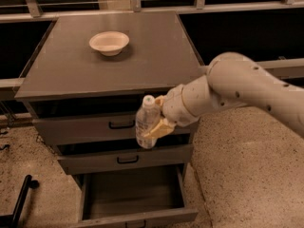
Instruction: Place blue plastic bottle into bottom drawer
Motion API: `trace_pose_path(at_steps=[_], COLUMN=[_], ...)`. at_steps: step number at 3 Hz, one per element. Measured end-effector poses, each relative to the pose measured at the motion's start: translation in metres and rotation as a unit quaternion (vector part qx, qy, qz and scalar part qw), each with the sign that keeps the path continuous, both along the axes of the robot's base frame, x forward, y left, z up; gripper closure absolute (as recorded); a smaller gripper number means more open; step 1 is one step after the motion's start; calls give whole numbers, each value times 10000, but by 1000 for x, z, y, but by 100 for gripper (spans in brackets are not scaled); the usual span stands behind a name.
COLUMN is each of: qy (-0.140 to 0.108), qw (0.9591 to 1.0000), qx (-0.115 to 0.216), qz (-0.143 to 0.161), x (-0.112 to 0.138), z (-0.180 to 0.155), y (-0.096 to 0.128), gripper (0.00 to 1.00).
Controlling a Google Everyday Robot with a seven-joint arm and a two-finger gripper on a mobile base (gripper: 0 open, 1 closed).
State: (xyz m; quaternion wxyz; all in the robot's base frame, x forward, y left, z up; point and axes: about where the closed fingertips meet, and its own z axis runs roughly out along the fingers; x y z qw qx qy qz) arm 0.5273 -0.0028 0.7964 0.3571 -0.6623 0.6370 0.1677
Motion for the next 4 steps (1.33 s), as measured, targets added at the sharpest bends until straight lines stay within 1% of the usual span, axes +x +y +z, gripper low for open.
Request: trace_pose_path(at_steps=[1,2,3,4], qy=[213,342,131,131], qw=[9998,9993,9994,9994], qx=[1,140,312,312], qz=[-4,-7,-62,-62], x=[-4,-16,-21,-21], z=[-37,-106,-164,-165], y=[2,10,26,26], gripper=[100,100,100,100])
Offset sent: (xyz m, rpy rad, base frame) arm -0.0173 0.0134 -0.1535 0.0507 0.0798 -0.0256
